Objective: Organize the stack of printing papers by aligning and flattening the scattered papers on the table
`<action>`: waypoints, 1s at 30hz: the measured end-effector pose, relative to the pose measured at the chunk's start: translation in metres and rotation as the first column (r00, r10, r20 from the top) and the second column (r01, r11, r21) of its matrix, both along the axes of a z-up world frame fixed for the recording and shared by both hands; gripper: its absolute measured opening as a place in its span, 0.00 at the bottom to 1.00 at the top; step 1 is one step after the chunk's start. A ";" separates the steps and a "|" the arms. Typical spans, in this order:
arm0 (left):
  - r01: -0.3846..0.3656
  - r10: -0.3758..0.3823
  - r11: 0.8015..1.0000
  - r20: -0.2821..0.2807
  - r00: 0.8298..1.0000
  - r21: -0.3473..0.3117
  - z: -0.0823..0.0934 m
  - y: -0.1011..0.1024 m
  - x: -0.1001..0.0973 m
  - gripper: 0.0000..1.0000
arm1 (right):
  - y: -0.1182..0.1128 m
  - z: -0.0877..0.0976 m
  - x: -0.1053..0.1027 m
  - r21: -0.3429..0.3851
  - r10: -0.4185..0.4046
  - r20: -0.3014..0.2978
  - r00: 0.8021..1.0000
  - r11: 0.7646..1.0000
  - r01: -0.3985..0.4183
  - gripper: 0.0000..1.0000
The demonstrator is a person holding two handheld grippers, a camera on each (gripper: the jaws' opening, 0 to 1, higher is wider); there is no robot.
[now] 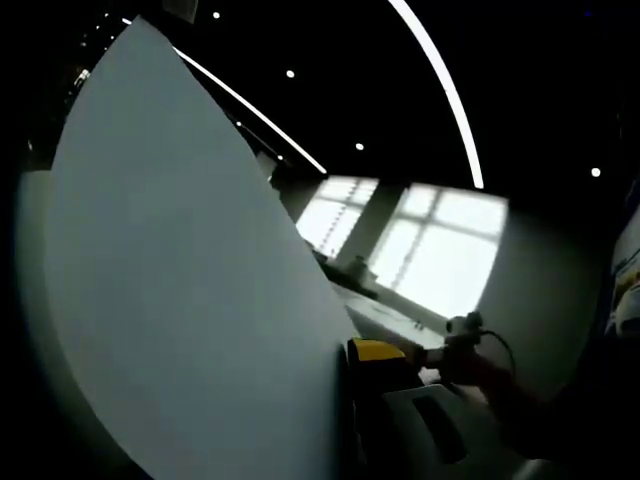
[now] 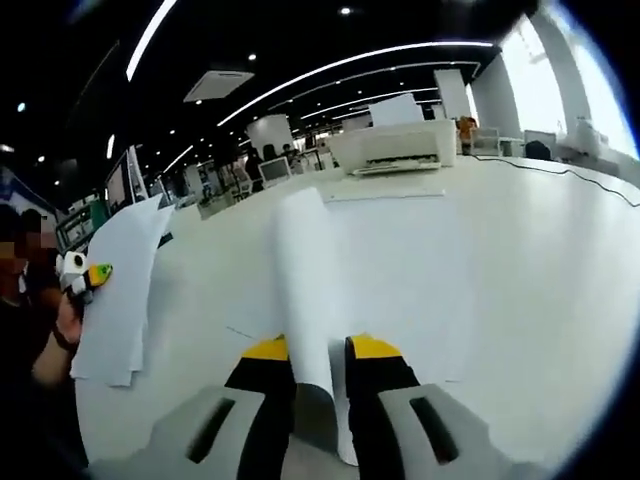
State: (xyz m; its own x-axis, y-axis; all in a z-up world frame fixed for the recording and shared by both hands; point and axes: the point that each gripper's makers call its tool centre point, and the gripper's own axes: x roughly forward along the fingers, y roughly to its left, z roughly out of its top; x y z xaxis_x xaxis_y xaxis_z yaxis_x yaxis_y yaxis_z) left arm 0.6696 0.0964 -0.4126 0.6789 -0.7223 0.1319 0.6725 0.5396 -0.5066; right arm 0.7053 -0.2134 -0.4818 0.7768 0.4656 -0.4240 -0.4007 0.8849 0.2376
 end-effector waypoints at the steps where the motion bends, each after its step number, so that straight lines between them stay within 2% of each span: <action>1: 0.000 0.000 1.000 0.000 1.000 0.001 0.000 0.000 0.000 0.09 | 0.000 0.000 0.000 -0.004 0.001 0.002 1.000 1.000 -0.001 0.15; 14: 0.001 -0.001 1.000 0.004 1.000 -0.004 0.001 0.000 -0.001 0.09 | 0.005 0.001 -0.003 0.029 0.013 -0.009 1.000 0.999 -0.013 0.16; 21: 0.003 -0.003 1.000 0.006 1.000 -0.008 0.002 0.000 -0.001 0.09 | 0.009 0.003 -0.005 0.108 0.003 -0.047 0.999 0.994 0.002 0.16; 26: 0.002 -0.002 1.000 0.006 1.000 -0.008 0.002 0.000 -0.002 0.09 | 0.009 0.003 -0.004 0.102 0.010 -0.042 0.999 0.995 -0.006 0.16; 30: 0.001 -0.001 1.000 0.006 1.000 -0.007 0.002 0.000 -0.001 0.09 | 0.013 0.004 -0.008 0.100 0.044 -0.036 0.998 0.994 -0.040 0.21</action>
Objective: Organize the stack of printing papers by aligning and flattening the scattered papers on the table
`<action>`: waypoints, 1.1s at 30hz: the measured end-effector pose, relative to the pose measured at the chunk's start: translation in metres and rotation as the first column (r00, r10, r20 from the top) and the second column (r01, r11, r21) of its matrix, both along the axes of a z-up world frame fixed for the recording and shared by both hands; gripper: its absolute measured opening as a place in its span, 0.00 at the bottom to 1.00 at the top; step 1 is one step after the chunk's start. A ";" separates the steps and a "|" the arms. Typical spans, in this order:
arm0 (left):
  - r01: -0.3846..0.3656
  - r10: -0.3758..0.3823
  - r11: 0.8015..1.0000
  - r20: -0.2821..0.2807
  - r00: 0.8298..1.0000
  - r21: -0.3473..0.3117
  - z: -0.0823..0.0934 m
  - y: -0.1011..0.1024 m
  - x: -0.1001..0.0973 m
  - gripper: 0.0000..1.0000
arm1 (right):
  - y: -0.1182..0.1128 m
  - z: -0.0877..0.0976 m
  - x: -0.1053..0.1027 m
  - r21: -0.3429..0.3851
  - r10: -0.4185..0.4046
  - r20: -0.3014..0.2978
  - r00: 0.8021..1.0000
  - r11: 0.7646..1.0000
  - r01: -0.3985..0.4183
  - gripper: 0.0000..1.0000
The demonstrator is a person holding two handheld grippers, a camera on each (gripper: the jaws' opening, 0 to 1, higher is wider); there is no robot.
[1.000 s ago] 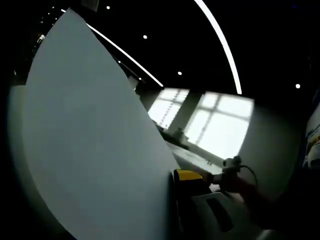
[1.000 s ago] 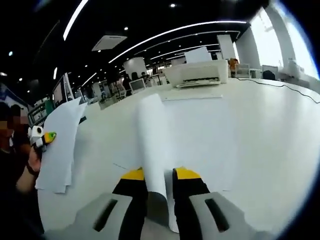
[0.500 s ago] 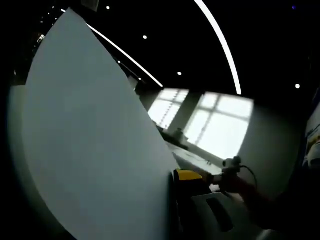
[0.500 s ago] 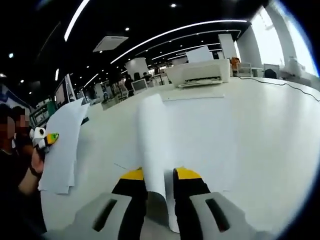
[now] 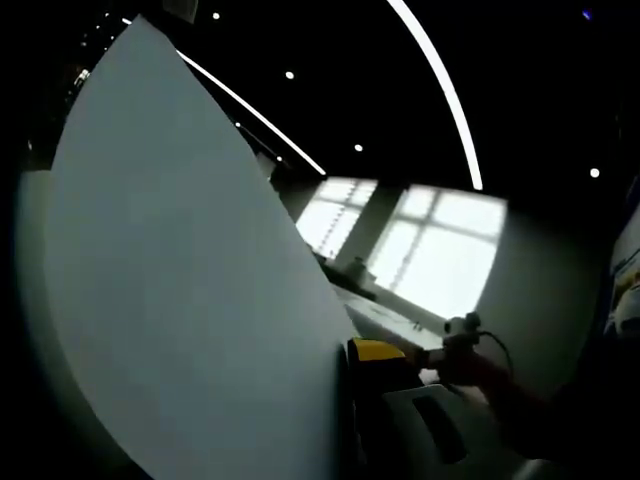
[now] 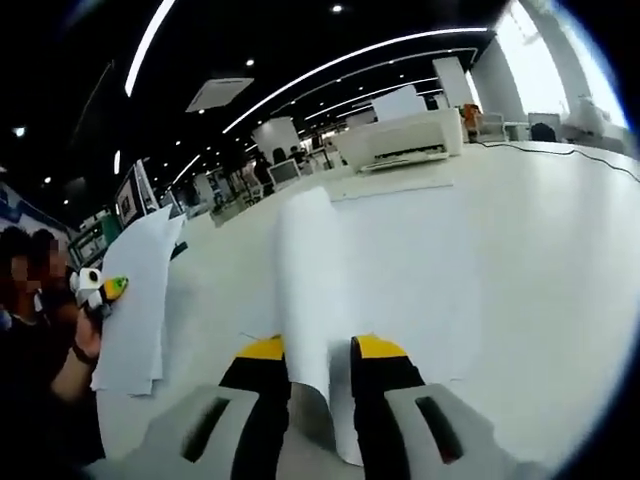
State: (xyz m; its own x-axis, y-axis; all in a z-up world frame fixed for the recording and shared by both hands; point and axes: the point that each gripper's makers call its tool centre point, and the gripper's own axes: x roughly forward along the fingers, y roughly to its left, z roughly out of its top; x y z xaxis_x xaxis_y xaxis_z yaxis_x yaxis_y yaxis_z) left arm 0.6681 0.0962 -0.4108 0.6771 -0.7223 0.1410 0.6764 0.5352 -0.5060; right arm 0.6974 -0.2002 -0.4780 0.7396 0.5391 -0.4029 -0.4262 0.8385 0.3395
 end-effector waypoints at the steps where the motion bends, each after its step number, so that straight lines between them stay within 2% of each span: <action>1: 0.000 0.000 1.000 0.000 1.000 0.000 0.000 0.000 0.000 0.09 | 0.001 0.000 -0.001 0.001 0.007 0.001 1.000 1.000 -0.007 0.21; 4: -0.001 0.001 1.000 0.000 1.000 0.001 0.000 0.000 0.000 0.09 | 0.000 0.000 -0.001 -0.004 0.023 0.003 1.000 1.000 -0.023 0.22; 8: -0.001 0.001 1.000 0.001 1.000 0.002 0.000 0.000 0.000 0.09 | 0.001 -0.002 -0.002 -0.067 0.056 0.033 0.998 0.996 -0.054 0.20; 12: 0.000 0.000 1.000 0.001 1.000 0.004 -0.001 0.000 0.001 0.09 | 0.000 -0.003 -0.003 -0.089 0.074 0.039 0.996 0.994 -0.070 0.17; 15: -0.001 0.001 1.000 0.000 1.000 0.006 -0.001 0.000 0.001 0.09 | 0.000 -0.005 -0.003 -0.134 0.106 0.057 0.993 0.986 -0.098 0.11; 17: -0.001 0.001 1.000 0.000 1.000 0.007 -0.001 0.000 0.000 0.09 | 0.000 -0.005 -0.004 -0.130 0.104 0.055 0.993 0.987 -0.096 0.10; 19: -0.002 0.002 1.000 0.000 1.000 0.008 -0.001 0.000 0.000 0.09 | 0.000 -0.004 -0.003 -0.094 0.083 0.039 0.996 0.992 -0.079 0.07; 26: -0.004 0.004 1.000 0.001 1.000 0.012 -0.001 0.000 0.000 0.09 | -0.003 0.008 -0.002 0.072 0.005 0.003 1.000 0.997 -0.005 0.10; 33: -0.003 0.003 1.000 0.001 1.000 0.012 -0.001 0.000 0.000 0.09 | 0.000 0.013 -0.006 0.134 -0.013 -0.006 1.000 0.991 0.013 0.09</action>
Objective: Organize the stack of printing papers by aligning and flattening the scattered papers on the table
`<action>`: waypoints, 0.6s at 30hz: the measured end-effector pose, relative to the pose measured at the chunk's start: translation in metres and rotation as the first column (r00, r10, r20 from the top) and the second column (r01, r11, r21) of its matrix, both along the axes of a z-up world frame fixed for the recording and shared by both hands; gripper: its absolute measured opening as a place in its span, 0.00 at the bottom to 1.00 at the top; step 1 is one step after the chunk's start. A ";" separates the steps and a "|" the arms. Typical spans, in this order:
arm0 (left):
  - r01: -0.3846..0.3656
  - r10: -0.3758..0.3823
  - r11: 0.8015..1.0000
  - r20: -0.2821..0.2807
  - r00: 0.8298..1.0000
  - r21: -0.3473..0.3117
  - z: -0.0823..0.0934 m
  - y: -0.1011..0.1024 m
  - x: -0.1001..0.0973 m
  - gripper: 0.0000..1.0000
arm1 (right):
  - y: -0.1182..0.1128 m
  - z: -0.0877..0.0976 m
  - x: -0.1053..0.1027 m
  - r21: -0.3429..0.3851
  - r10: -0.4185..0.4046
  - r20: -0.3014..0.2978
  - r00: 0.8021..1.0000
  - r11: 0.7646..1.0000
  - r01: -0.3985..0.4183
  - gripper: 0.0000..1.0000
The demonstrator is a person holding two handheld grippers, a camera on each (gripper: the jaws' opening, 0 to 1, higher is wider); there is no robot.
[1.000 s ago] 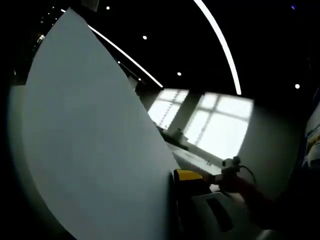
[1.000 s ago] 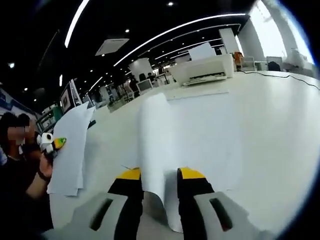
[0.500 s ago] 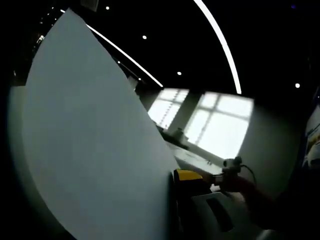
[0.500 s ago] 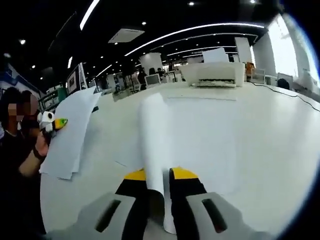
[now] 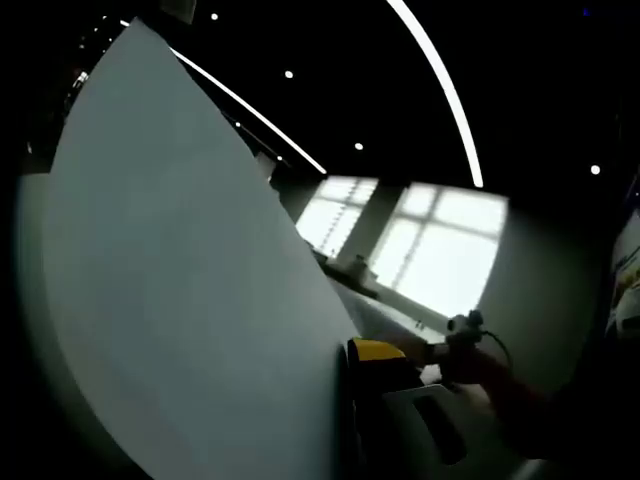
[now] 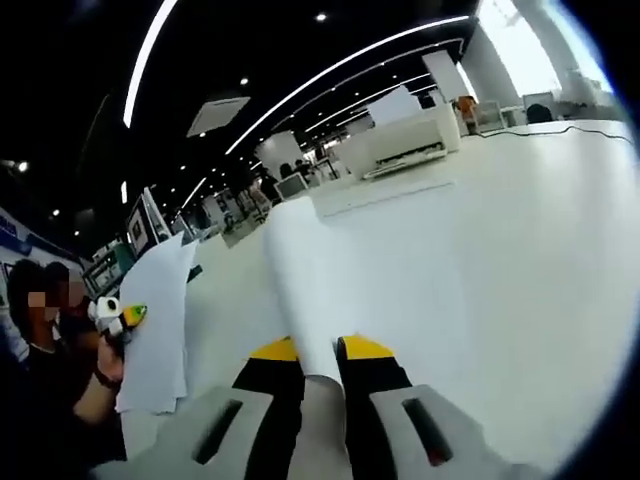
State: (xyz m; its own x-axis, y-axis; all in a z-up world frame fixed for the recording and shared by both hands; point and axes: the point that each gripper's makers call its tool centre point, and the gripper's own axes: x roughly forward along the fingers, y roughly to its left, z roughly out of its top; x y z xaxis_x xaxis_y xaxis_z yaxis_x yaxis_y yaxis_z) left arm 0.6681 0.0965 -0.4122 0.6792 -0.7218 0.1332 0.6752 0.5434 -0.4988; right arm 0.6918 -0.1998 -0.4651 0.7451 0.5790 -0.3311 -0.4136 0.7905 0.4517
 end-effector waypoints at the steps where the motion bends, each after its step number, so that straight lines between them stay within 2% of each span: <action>1: 0.000 0.000 1.000 0.000 1.000 0.000 0.000 0.000 0.000 0.09 | 0.001 0.001 -0.001 0.005 0.000 -0.001 1.000 1.000 0.000 0.09; 8: 0.001 -0.001 1.000 0.000 1.000 0.000 0.000 0.000 0.000 0.09 | 0.001 0.007 -0.006 0.040 0.013 0.014 1.000 0.999 -0.014 0.04; 13: 0.001 -0.001 1.000 -0.001 1.000 0.002 0.000 -0.001 0.000 0.09 | -0.002 0.018 -0.007 0.150 0.011 0.014 1.000 0.989 -0.013 0.03; 18: 0.001 -0.001 1.000 -0.003 1.000 0.004 0.000 -0.001 0.000 0.09 | -0.007 0.023 -0.003 0.202 0.016 0.011 1.000 0.979 -0.018 0.03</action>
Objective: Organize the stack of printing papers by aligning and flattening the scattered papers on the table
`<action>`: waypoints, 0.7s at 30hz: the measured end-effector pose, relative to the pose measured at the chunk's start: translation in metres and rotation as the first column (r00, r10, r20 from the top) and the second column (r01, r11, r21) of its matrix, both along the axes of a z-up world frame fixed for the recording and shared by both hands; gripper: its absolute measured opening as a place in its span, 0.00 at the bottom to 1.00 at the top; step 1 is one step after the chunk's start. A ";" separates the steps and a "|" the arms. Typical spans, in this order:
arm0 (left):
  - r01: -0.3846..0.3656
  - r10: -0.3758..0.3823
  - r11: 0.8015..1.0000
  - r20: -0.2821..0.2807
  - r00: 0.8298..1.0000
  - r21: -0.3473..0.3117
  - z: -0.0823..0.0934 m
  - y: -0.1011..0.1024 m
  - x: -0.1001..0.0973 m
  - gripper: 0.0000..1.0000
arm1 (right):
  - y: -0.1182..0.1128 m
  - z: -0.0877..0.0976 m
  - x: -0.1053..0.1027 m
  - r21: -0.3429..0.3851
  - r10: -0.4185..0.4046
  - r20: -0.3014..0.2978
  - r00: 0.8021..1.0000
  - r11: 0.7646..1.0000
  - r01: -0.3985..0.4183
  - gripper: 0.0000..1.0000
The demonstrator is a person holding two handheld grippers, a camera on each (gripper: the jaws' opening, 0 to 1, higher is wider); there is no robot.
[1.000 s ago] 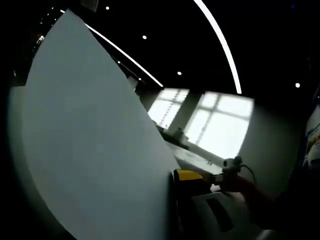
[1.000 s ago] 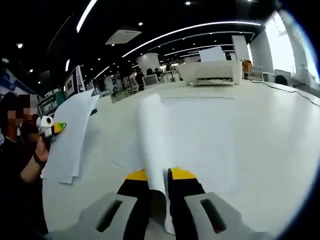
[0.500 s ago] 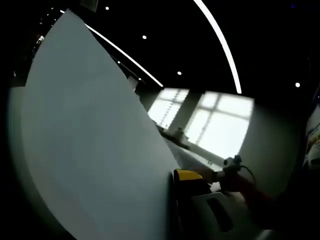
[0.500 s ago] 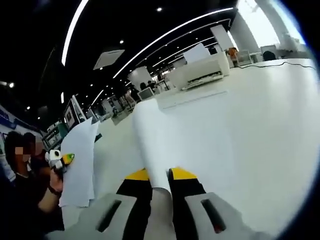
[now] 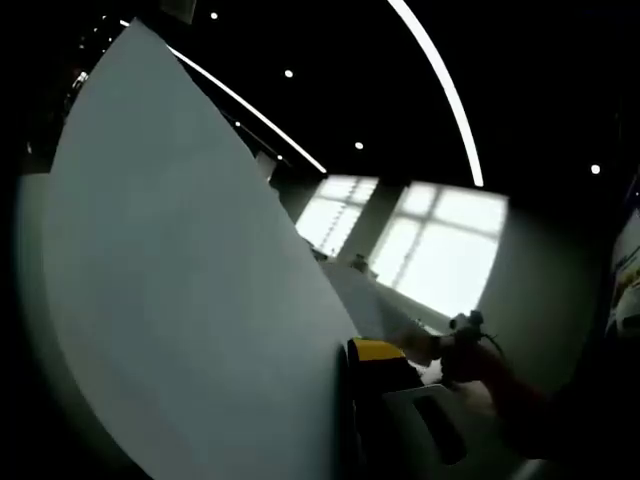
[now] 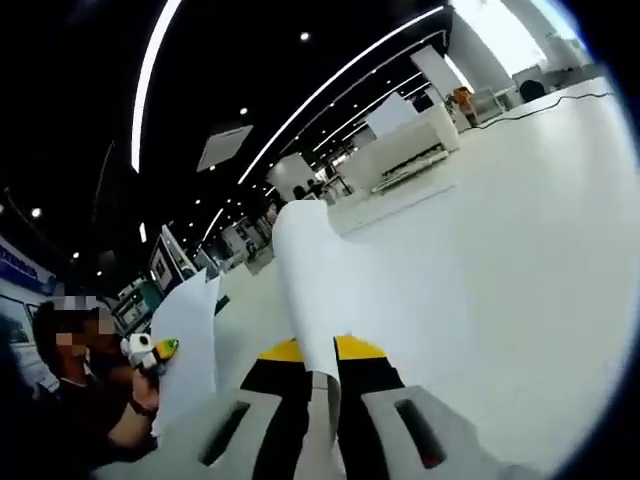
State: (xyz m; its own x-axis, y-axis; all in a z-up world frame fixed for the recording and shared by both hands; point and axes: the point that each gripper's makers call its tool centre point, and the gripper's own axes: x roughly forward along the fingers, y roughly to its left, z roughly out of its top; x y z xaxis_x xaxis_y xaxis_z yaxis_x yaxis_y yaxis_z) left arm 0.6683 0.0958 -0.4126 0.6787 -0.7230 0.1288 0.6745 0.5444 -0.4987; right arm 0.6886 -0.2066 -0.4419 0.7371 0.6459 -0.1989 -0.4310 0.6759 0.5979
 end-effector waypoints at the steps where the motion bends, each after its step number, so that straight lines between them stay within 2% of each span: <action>1: -0.001 0.001 1.000 0.000 1.000 0.000 0.000 0.000 0.000 0.09 | -0.001 0.001 0.000 0.015 0.001 0.000 1.000 1.000 -0.001 0.04; 7: -0.001 0.001 1.000 -0.001 1.000 0.003 0.000 -0.001 -0.001 0.09 | -0.007 0.007 0.002 0.079 0.003 0.004 1.000 0.997 -0.004 0.05; 21: -0.001 0.001 1.000 -0.001 1.000 0.003 0.000 -0.001 -0.001 0.09 | -0.009 0.017 0.001 0.140 0.016 0.039 0.999 0.990 -0.022 0.11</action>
